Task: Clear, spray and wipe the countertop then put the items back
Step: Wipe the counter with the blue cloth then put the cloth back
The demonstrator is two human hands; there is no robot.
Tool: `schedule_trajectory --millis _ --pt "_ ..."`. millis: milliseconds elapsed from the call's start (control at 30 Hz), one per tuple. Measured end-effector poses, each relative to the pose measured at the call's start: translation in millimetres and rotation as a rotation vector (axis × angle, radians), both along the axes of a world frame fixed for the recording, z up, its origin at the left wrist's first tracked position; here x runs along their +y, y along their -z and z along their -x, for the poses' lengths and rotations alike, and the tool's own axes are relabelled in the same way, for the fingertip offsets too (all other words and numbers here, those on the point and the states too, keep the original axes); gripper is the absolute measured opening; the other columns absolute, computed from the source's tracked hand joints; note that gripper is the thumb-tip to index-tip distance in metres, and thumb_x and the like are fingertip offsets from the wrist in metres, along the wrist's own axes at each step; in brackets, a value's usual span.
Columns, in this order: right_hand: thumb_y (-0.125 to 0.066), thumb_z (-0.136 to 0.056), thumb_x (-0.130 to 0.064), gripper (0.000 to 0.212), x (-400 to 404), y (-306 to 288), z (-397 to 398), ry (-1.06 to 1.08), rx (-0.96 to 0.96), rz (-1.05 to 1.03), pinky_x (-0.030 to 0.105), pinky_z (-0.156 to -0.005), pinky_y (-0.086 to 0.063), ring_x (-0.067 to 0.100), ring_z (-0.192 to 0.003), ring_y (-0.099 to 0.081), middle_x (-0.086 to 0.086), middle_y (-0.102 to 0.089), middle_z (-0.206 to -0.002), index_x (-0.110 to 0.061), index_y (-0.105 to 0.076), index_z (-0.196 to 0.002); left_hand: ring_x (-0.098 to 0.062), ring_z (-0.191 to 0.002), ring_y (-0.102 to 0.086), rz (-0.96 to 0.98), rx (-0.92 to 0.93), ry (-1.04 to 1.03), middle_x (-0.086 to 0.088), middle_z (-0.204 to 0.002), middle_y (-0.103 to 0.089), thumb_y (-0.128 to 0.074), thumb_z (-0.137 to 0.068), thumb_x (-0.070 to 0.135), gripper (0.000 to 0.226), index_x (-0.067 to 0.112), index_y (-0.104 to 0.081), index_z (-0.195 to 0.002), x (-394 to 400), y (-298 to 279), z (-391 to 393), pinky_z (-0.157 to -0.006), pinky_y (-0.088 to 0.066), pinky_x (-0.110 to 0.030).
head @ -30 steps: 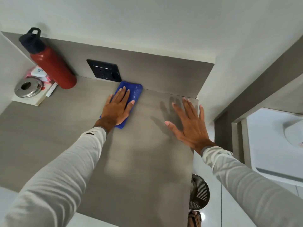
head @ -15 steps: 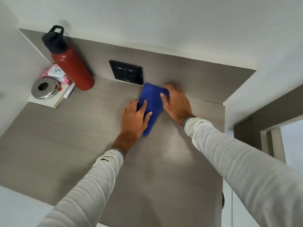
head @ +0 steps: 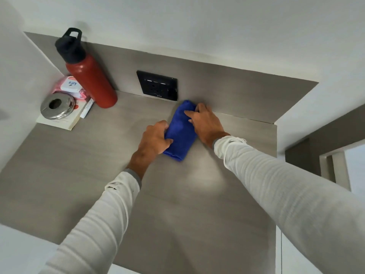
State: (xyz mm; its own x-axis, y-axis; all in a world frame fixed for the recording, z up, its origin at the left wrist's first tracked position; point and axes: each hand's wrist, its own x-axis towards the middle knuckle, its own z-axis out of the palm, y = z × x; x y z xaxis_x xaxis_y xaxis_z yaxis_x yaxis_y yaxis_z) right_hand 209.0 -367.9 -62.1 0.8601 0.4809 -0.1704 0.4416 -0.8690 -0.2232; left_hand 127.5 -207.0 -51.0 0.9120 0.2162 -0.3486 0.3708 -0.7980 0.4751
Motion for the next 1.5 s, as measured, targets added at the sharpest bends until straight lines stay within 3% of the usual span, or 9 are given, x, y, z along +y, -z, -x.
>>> schedule_trajectory --millis 167,300,433,633,800,967,1200,1367,1500 --pt "-0.054 -0.098 -0.011 0.039 -38 -2 11 0.171 -0.019 0.06 0.044 -0.096 -0.049 0.037 -0.126 -0.048 0.018 -0.045 -0.136 -0.014 -0.052 -0.137 -0.037 -0.097 -0.062 -0.036 -0.171 0.107 -0.011 -0.099 -0.067 -0.069 -0.084 0.011 0.017 0.015 -0.064 -0.099 -24 2 -21 -0.083 -0.052 -0.042" --pt "-0.053 -0.097 -0.01 0.037 -102 -6 29 0.351 -0.033 0.17 0.045 -0.098 -0.047 0.042 -0.12 -0.053 0.022 -0.048 -0.136 -0.008 -0.054 -0.133 -0.033 -0.116 -0.054 -0.153 -0.276 0.183 -0.011 -0.123 -0.057 -0.069 -0.086 0.027 0.034 0.02 -0.059 -0.117 -78 6 -49 -0.093 -0.047 -0.043" --pt "-0.049 -0.099 -0.016 0.03 -155 -15 46 0.538 0.04 0.128 0.042 -0.094 -0.047 0.042 -0.116 -0.057 0.023 -0.055 -0.131 -0.005 -0.06 -0.124 -0.034 -0.113 -0.053 -0.173 -0.337 0.097 -0.011 -0.125 -0.05 -0.069 -0.083 0.041 0.05 0.015 -0.047 -0.119 -134 10 -54 -0.087 -0.047 -0.046" --pt "-0.064 -0.091 -0.048 0.05 -177 -13 52 0.876 0.088 -0.355 0.049 -0.102 -0.048 0.036 -0.116 -0.055 0.015 -0.053 -0.126 -0.012 -0.055 -0.125 -0.036 -0.112 -0.061 0.187 -0.178 -0.154 -0.018 -0.121 -0.063 -0.075 -0.079 0.026 0.053 0.002 -0.052 -0.121 -139 16 -58 -0.09 -0.049 -0.039" --pt "-0.085 -0.072 -0.049 0.076 -185 9 52 1.14 0.24 -0.658 0.043 -0.102 -0.051 0.031 -0.116 -0.06 0.011 -0.06 -0.127 -0.006 -0.05 -0.125 -0.029 -0.108 -0.067 0.34 0.046 -0.146 -0.013 -0.117 -0.069 -0.087 -0.068 0.022 0.055 0.005 -0.065 -0.116 -128 13 -68 -0.095 -0.054 -0.04" --pt "-0.088 -0.069 -0.047 0.066 -200 24 66 1.188 0.258 -0.789 0.037 -0.094 -0.056 0.025 -0.099 -0.068 0.004 -0.068 -0.107 -0.007 -0.063 -0.115 -0.028 -0.1 -0.065 0.213 0.009 -0.144 -0.013 -0.111 -0.069 -0.084 -0.071 0.022 0.044 0.004 -0.066 -0.107 -148 16 -64 -0.074 -0.042 -0.026" --pt "-0.083 -0.08 -0.026 0.038 -221 25 88 1.23 0.243 -0.872 0.037 -0.084 -0.058 0.028 -0.091 -0.068 0.012 -0.069 -0.105 -0.004 -0.064 -0.105 -0.033 -0.103 -0.065 0.219 -0.1 -0.228 -0.015 -0.112 -0.069 -0.073 -0.08 0.017 0.036 0.003 -0.064 -0.111 -194 12 -35 -0.075 -0.044 -0.028" --pt "-0.073 -0.086 -0.01 0.028 -264 -1 99 1.095 0.216 -0.995 0.033 -0.081 -0.051 0.027 -0.092 -0.062 0.008 -0.061 -0.105 -0.005 -0.059 -0.11 -0.021 -0.083 -0.058 0.35 -0.256 -0.254 -0.009 -0.089 -0.062 -0.075 -0.075 0.002 0.02 0.009 -0.061 -0.087 -240 -9 -8 -0.072 -0.044 -0.031" --pt "-0.075 -0.081 -0.012 0.022 -332 -39 106 0.963 0.152 -1.15 0.031 -0.074 -0.051 0.022 -0.081 -0.062 0.015 -0.069 -0.095 -0.006 -0.064 -0.098 -0.016 -0.065 -0.06 0.776 -0.411 -0.448 -0.003 -0.071 -0.063 -0.072 -0.072 -0.014 0.035 0.016 -0.053 -0.074 -291 -42 27 -0.071 -0.052 -0.035"
